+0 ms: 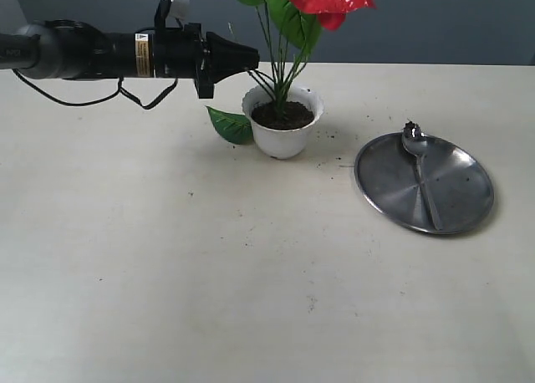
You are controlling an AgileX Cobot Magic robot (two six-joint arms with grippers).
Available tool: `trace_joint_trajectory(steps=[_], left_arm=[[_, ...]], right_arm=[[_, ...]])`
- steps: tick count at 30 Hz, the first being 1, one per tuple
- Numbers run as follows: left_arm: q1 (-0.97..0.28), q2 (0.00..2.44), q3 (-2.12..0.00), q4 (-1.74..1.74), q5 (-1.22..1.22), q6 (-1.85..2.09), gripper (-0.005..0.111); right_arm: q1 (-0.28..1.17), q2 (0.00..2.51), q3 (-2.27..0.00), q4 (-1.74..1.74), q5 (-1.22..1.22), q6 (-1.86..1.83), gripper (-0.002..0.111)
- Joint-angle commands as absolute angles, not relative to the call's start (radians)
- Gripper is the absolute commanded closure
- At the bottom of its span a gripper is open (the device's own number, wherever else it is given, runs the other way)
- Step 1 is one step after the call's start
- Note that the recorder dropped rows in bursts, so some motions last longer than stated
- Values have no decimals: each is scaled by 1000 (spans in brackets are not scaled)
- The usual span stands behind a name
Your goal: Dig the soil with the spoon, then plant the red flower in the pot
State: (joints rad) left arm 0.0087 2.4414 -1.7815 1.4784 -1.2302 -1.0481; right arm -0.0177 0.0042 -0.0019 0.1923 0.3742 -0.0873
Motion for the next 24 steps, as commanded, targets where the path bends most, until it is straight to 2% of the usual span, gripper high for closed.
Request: trace_joint_trajectory(steps=[1, 4, 11, 16, 24], left_arm=[[-2, 2430, -1774, 1495, -1221, -1072, 80], [-2, 2430, -1774, 1495, -1221, -1074, 72], [-2, 2428, -1774, 1496, -1221, -1080, 72], [-5, 2408, -1774, 1501, -1221, -1101, 59], [-34, 2406, -1774, 1507, -1221, -1101, 59]], right_arm=[[-21, 0, 0, 192, 364, -90, 108], [-21, 0, 0, 192, 364, -90, 108], [-21, 0, 0, 192, 364, -90, 108], [-21, 0, 0, 192, 364, -90, 108], [-21, 0, 0, 192, 364, -90, 108]])
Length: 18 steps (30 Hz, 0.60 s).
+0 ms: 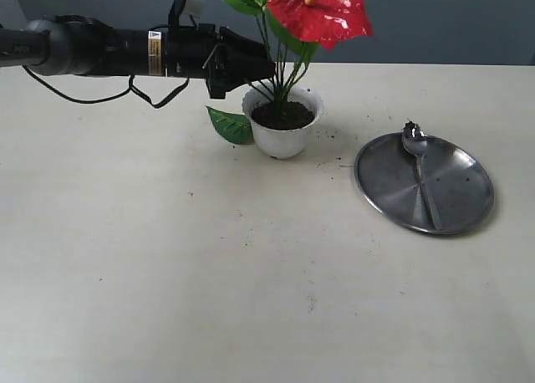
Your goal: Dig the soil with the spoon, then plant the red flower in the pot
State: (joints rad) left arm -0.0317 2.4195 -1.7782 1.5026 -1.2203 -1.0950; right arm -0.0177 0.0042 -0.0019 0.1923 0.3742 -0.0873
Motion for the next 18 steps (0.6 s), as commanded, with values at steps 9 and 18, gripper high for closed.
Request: trace_joint_trajectory(steps=[9, 18], left_arm=[[-32, 2382, -1774, 1540, -1221, -1121, 59], [-1, 2356, -1774, 1574, -1221, -1153, 51]], right_arm=[[-21, 0, 0, 192, 364, -90, 108], [-21, 0, 0, 192, 364, -90, 108]])
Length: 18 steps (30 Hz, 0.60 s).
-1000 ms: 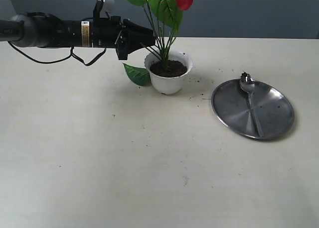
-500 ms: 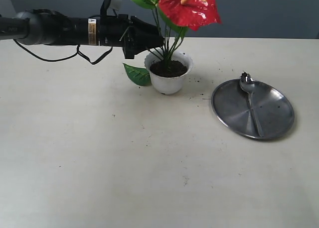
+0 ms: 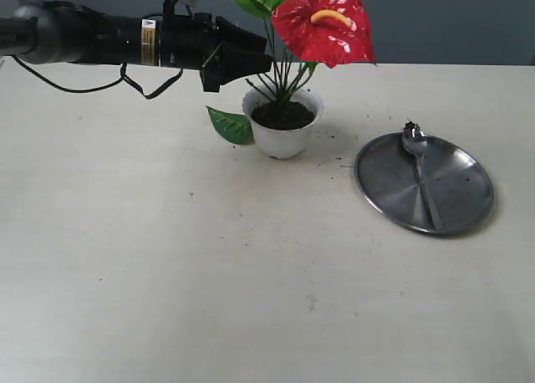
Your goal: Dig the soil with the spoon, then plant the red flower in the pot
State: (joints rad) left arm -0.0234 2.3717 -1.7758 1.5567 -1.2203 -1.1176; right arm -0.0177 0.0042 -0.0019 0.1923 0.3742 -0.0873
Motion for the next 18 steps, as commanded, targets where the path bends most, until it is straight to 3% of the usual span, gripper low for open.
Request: trace_joint_trajectory(steps=[1, 18], left_arm=[[3, 2357, -1774, 1576, -1221, -1158, 49], [37, 2357, -1774, 1591, -1221, -1171, 48]], right_arm=[[-21, 0, 0, 192, 364, -90, 108], [-21, 0, 0, 192, 364, -90, 108]])
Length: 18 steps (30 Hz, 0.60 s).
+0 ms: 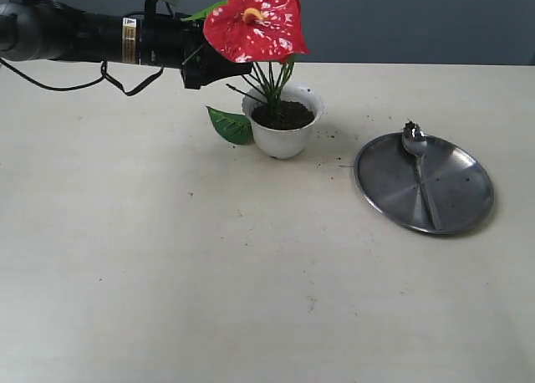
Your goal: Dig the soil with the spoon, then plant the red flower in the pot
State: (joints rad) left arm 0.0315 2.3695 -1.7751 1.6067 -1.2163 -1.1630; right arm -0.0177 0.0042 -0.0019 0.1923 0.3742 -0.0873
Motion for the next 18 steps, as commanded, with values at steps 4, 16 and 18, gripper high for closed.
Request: trace_joint_trajectory(steps=[4, 16, 18], left_arm=[[32, 2357, -1774, 1558, -1221, -1171, 48], [0, 2357, -1774, 1537, -1221, -1136, 68], [-2, 2357, -1774, 1537, -1221, -1136, 68]], right_arm=[[-21, 0, 0, 192, 364, -90, 108], [-21, 0, 0, 192, 364, -90, 108], [-21, 0, 0, 192, 364, -90, 108]])
